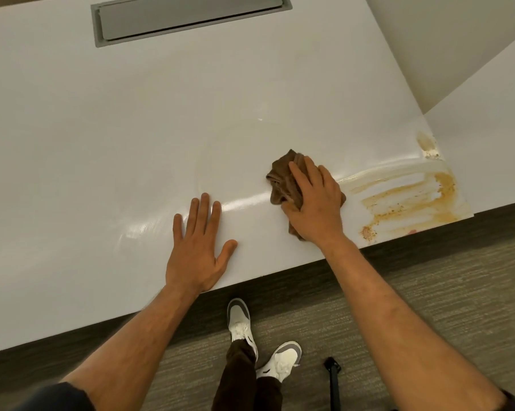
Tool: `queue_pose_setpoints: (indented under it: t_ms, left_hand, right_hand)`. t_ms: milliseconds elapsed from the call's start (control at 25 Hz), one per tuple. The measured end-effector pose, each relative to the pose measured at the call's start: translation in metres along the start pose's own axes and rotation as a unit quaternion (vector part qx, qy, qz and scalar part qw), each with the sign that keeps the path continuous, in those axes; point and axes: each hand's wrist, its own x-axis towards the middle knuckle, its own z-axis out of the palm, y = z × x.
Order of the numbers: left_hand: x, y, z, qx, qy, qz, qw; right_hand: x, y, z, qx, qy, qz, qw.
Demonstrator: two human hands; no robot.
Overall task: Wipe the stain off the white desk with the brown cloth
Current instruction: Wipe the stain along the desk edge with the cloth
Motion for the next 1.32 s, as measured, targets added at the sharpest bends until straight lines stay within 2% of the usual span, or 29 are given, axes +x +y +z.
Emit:
queue_pose_setpoints:
  t_ms: [40, 80, 160, 400, 720, 800, 880, 960, 1000, 1080, 1160, 1240, 1320]
  left_hand:
    - [0.000, -0.001, 0.001, 0.001, 0.001, 0.001, 1.000]
    - [0.001, -0.002, 0.002, 0.003, 0.003, 0.002, 1.000]
    - [0.001, -0.003, 0.003, 0.001, 0.006, 0.001, 1.000]
    - [0.001, -0.002, 0.002, 0.002, 0.010, -0.003, 1.000]
    - [-0.002, 0.000, 0.000, -0.006, 0.000, -0.004, 1.000]
    - [-0.003, 0.000, -0.003, -0.005, -0.001, -0.008, 1.000]
    - [-0.003, 0.000, -0.006, -0.028, -0.004, -0.012, 1.000]
    - [0.000, 0.002, -0.012, -0.115, 0.023, -0.042, 0.992]
    - [0.003, 0.006, -0.016, -0.158, 0.037, -0.055, 0.985]
    - [0.011, 0.025, -0.022, -0.192, 0.052, -0.049, 0.979]
    - [0.021, 0.052, -0.027, -0.191, 0.048, -0.009, 0.980]
    - [0.039, 0.084, -0.029, -0.181, 0.032, 0.047, 0.982]
    - [0.063, 0.109, -0.026, -0.161, 0.019, 0.102, 0.981]
  right_hand:
    - [0.003, 0.004, 0.011, -0.056, 0.010, -0.008, 0.998]
    - [0.005, 0.007, 0.016, -0.062, 0.029, -0.014, 0.998]
    - [0.005, 0.015, 0.018, -0.006, 0.055, -0.033, 0.998]
    - [-0.049, 0.024, 0.018, 0.069, -0.012, -0.071, 0.995]
    - [-0.129, -0.004, 0.035, 0.107, 0.009, -0.094, 0.990]
    - [-0.136, -0.009, 0.033, 0.116, -0.023, -0.091, 0.989]
    - [-0.139, -0.005, 0.027, 0.197, -0.090, -0.037, 0.976]
    - [-0.143, 0.006, 0.016, 0.349, -0.152, 0.056, 0.923]
    - [-0.148, 0.012, 0.010, 0.413, -0.147, 0.093, 0.894]
    - [-0.162, 0.030, -0.003, 0.481, -0.094, 0.147, 0.859]
    - [-0.178, 0.044, -0.019, 0.547, -0.027, 0.190, 0.815]
    - [-0.188, 0.062, -0.035, 0.620, 0.035, 0.234, 0.748]
    - [-0.192, 0.081, -0.047, 0.705, 0.058, 0.257, 0.659]
